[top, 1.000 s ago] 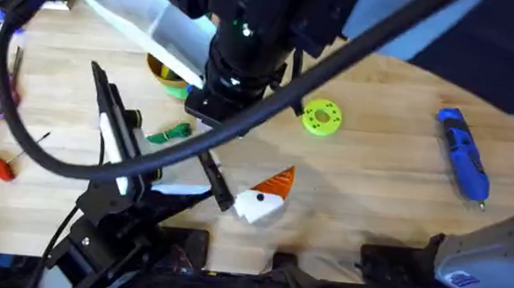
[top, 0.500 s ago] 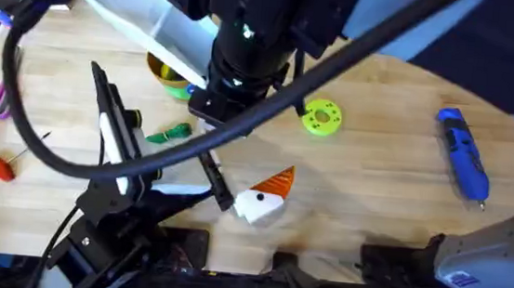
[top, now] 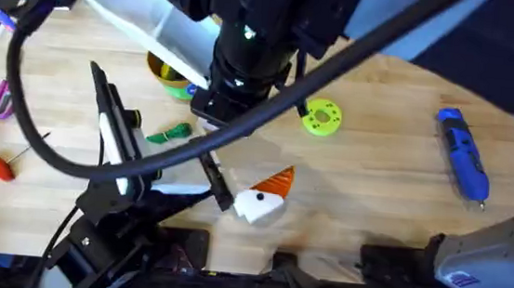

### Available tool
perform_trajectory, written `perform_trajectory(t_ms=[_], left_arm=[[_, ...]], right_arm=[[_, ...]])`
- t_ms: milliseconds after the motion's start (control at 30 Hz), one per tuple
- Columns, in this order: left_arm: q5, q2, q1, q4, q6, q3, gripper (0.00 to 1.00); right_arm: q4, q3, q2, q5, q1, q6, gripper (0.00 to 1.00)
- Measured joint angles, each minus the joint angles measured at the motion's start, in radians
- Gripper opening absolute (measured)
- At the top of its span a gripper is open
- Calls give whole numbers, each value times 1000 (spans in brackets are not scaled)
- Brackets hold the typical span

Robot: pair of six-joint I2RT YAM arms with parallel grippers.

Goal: Pick up the gripper from the table and insert it into the empty holder that is missing its gripper. Then pick up a screw, insert it into the mounting hole, and use the screwdriver to tighten it. Finally, clean up the table by picking up the vegetable and placing it into the bucket.

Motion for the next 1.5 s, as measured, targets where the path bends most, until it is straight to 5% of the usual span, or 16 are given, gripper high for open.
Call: perform_trajectory(t_ms=[1500], left_arm=[[1,0,0,-1,-24,0,992]], right_arm=[[10,10,21,-11,0,0,7]])
